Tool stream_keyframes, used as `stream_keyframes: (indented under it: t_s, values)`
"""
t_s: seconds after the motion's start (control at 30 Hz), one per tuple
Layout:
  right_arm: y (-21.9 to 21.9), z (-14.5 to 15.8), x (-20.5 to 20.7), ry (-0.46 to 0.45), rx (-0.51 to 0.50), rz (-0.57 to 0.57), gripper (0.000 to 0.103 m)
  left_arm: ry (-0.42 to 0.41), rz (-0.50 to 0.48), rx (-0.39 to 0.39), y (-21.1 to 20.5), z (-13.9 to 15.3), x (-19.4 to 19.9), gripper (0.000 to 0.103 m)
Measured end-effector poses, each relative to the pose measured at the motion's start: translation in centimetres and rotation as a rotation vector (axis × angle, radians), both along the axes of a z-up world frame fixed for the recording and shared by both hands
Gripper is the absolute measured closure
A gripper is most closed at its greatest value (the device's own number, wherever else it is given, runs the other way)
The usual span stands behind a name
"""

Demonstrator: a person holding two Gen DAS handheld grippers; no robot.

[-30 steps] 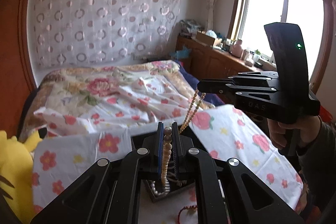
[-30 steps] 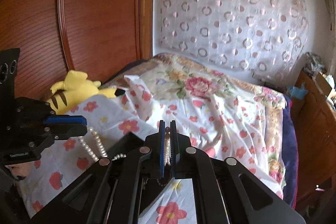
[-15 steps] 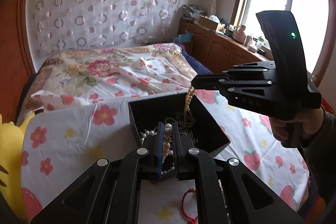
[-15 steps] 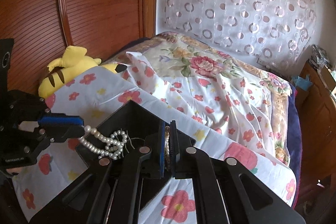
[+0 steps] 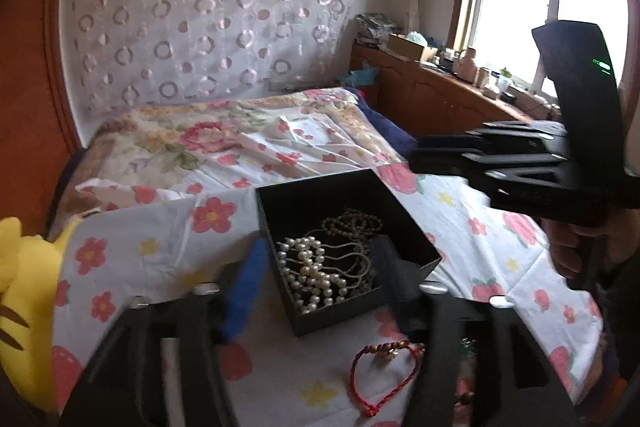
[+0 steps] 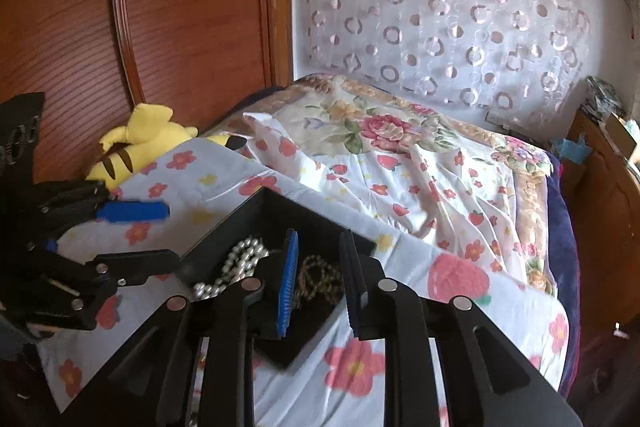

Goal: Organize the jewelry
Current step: 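Grasp the dark wooden bead bracelet with the right gripper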

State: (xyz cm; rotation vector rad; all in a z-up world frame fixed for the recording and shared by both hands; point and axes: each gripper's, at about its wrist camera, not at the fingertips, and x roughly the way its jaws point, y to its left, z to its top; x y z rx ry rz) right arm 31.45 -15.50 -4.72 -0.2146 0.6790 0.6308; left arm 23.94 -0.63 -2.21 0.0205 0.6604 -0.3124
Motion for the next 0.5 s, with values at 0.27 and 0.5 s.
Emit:
stream_keyframes:
  t_s: [0.27, 0.5]
  values:
    - [-2.5, -4.4, -7.2, 0.08, -0.008, -0.009, 0.062, -0.008, 0.014, 0.017, 0.4, -1.3, -3.2, 0.014]
    - [-2.4, -7.4, -10.7, 0.153, -0.018, -0.009, 0.041, 0.044, 0.04, -0.012, 2.2, -3.5, -5.0, 0.012]
